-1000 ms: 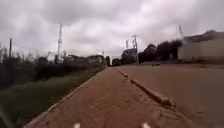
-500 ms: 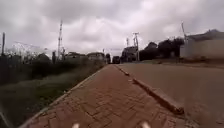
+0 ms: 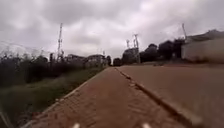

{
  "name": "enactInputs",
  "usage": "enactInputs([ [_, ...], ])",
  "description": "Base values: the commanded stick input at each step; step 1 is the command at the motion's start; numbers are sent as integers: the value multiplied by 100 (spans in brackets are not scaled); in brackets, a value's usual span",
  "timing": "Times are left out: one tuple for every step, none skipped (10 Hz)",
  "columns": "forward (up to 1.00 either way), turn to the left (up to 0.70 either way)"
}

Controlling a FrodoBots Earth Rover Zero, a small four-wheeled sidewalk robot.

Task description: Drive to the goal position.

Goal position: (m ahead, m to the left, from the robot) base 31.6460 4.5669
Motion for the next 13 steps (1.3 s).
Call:
enactInputs([
  [70,0],
  [70,0],
  [70,0],
  [70,0],
  [70,0],
  [70,0],
  [70,0],
  [70,0],
  [70,0],
  [70,0],
  [70,0],
  [70,0],
  [70,0],
])
